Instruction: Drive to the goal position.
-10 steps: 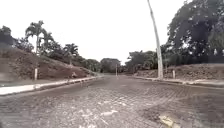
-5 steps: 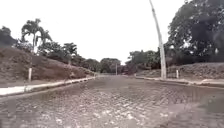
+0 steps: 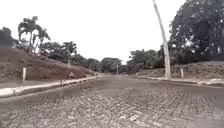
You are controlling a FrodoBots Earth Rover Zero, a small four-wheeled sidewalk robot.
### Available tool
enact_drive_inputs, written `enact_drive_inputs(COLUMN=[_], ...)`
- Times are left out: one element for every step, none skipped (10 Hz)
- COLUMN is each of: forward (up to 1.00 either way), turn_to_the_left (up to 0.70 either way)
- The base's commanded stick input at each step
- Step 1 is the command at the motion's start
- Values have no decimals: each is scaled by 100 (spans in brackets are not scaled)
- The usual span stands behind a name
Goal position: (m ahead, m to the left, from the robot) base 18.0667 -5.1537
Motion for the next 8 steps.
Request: enact_drive_inputs(forward=[100, 100, 100, 100, 100, 100, 100, 100], turn_to_the_left=[0, 0, 0, 0, 0, 0, 0, 0])
